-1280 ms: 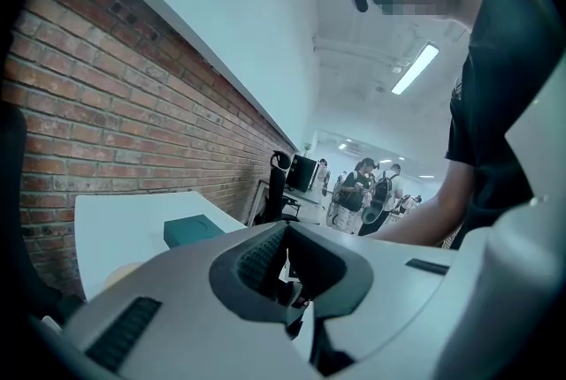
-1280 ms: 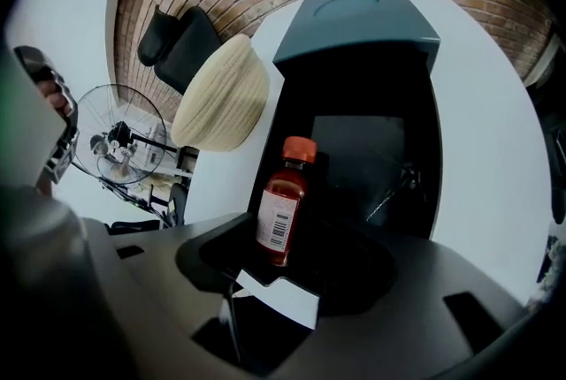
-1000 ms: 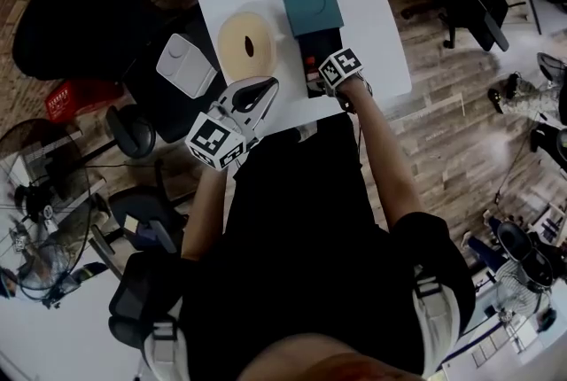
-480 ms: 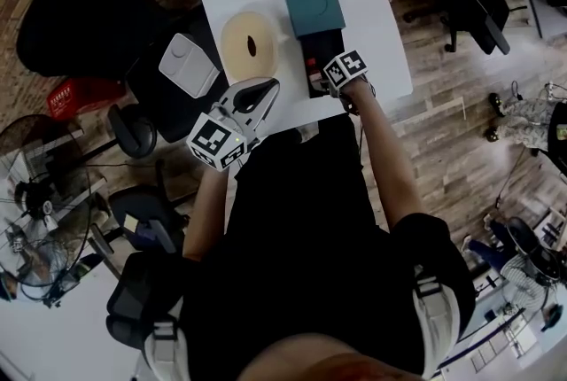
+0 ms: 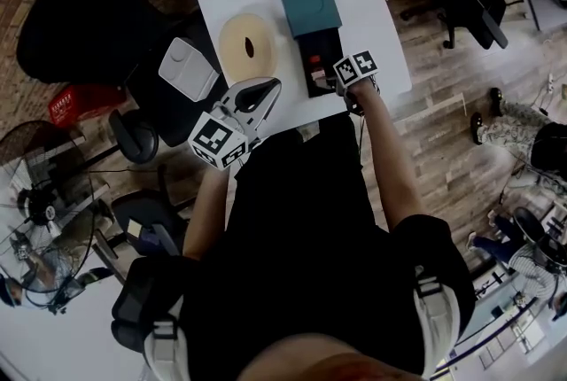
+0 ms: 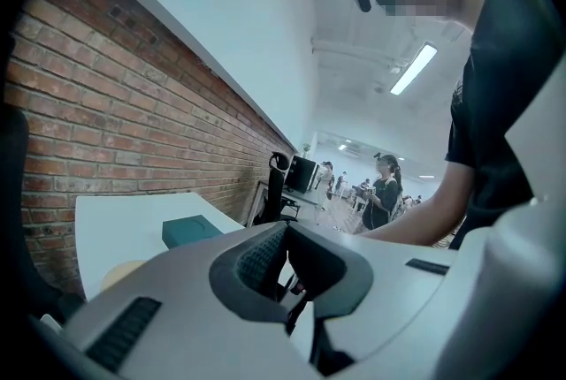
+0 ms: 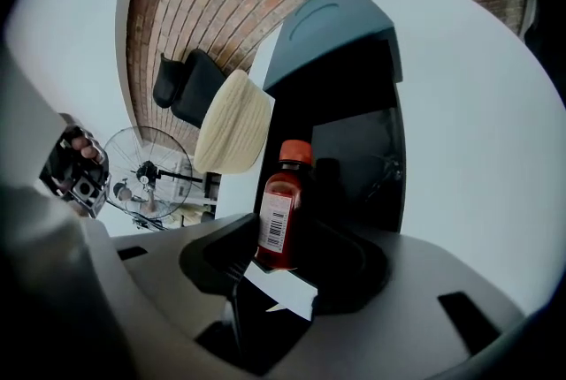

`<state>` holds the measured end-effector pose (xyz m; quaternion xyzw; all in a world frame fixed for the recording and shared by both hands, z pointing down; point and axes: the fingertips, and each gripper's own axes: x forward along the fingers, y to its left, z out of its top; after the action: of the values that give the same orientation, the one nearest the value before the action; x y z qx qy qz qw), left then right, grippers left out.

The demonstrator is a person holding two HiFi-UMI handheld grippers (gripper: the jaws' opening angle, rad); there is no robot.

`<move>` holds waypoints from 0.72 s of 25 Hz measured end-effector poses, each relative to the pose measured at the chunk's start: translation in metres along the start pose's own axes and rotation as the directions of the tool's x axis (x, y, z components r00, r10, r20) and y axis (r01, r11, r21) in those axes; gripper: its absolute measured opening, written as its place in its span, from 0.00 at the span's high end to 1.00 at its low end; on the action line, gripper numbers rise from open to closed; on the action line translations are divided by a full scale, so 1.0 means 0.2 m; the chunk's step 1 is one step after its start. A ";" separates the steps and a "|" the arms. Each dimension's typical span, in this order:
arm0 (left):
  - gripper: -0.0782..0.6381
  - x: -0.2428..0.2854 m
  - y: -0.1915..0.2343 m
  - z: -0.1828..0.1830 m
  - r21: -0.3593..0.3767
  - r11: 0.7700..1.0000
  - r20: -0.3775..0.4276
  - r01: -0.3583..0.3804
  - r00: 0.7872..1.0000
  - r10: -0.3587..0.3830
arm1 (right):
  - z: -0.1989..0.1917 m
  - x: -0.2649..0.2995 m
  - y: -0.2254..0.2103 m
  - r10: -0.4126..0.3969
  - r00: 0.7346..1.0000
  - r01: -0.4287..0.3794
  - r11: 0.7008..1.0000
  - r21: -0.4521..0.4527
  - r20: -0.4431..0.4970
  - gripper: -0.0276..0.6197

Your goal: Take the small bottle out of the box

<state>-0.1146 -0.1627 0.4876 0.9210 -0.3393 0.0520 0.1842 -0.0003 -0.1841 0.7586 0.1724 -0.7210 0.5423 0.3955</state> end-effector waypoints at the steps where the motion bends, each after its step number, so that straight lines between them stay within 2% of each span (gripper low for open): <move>1: 0.86 0.00 0.00 0.00 0.001 1.000 0.000 0.002 1.000 -0.002 | 0.00 -0.01 0.00 0.011 1.000 -0.011 1.000 0.011 0.016 0.67; 9: 0.86 0.02 0.00 0.01 0.005 1.000 -0.002 0.016 1.000 -0.016 | 0.03 -0.12 0.06 0.064 0.984 -0.066 0.998 0.007 0.164 0.67; 18: 0.86 0.03 -0.02 0.02 0.015 0.999 -0.001 0.033 0.999 -0.033 | 0.09 -0.24 0.18 0.091 0.936 -0.070 0.995 -0.073 0.340 0.67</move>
<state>-0.1068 -0.1647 0.4841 0.9277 -0.3238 0.0521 0.1784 -0.0010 -0.1972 0.6966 0.2227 -0.8010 0.4981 0.2465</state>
